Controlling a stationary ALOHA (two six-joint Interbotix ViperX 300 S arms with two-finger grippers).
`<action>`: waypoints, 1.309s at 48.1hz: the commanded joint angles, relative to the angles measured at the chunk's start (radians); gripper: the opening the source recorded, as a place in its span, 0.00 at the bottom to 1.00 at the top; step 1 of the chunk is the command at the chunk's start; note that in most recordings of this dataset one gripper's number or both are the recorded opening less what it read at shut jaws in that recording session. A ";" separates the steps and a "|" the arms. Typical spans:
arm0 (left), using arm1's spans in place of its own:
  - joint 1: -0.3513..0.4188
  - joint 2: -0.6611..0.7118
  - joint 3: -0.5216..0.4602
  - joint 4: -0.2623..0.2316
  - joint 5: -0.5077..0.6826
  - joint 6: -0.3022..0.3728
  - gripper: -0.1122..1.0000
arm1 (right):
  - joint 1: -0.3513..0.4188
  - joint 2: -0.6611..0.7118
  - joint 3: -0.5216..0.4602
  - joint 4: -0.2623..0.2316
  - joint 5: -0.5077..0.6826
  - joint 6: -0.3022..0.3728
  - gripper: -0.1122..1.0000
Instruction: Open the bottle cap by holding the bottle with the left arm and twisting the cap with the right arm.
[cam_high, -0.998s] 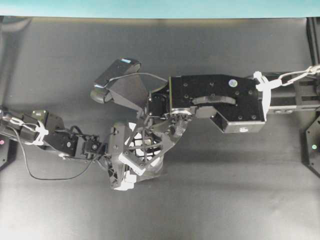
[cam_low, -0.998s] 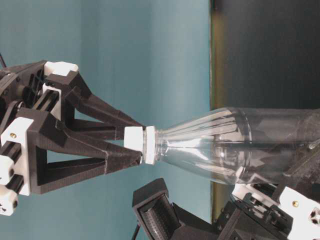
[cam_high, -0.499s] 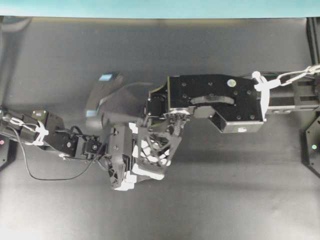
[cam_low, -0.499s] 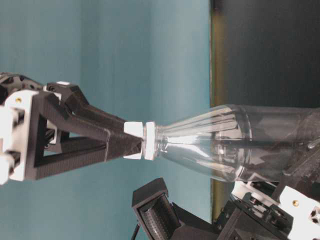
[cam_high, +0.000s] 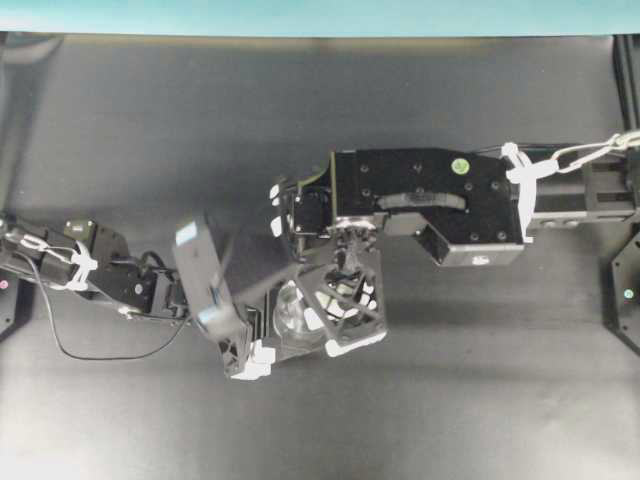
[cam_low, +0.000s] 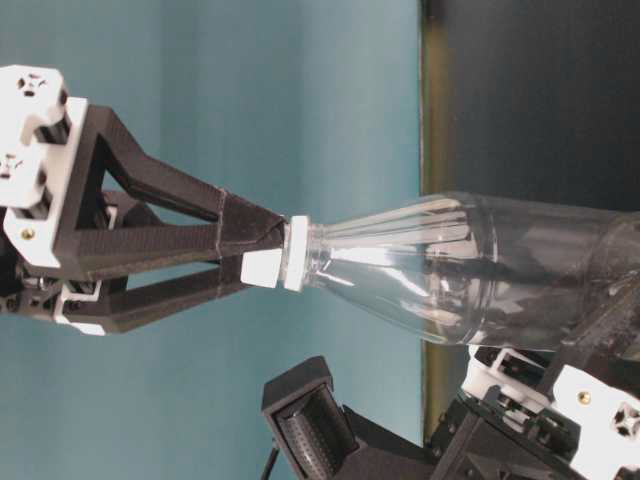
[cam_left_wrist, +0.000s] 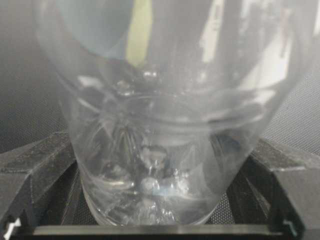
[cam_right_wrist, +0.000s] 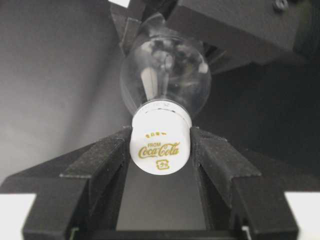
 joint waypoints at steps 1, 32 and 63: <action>-0.003 -0.006 -0.009 0.003 -0.003 0.000 0.90 | 0.017 -0.006 -0.005 -0.008 -0.018 -0.061 0.44; -0.003 -0.006 -0.011 0.003 -0.003 -0.002 0.90 | 0.026 -0.009 0.005 -0.017 -0.063 -0.118 0.44; -0.008 -0.006 -0.008 0.003 -0.003 -0.003 0.90 | 0.029 -0.040 -0.012 -0.034 -0.114 0.041 0.82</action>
